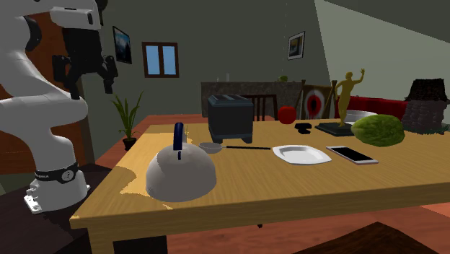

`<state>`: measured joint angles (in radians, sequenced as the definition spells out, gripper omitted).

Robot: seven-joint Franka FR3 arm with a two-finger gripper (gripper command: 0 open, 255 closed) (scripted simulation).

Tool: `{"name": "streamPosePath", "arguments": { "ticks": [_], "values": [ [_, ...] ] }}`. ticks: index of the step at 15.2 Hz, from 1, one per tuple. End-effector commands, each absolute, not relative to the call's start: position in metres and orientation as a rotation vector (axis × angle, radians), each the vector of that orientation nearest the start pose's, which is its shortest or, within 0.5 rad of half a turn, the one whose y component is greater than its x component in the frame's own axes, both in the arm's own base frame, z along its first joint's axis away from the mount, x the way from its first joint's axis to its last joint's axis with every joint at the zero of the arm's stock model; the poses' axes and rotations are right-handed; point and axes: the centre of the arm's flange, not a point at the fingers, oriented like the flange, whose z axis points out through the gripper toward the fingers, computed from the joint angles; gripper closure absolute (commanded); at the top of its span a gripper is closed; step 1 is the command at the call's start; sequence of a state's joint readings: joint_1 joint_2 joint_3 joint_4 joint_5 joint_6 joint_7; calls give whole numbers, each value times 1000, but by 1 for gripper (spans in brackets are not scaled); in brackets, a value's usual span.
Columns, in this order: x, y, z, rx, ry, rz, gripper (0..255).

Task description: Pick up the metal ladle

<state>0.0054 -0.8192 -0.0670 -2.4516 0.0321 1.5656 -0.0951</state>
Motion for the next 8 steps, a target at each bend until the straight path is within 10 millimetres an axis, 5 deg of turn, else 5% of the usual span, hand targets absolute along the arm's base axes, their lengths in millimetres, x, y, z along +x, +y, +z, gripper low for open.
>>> {"name": "streamPosePath", "arguments": {
  "ticks": [1,8],
  "values": [
    [294,-19,555,-3054,-85,95,0],
    [349,39,515,-3040,-230,57,0]
  ]
}}
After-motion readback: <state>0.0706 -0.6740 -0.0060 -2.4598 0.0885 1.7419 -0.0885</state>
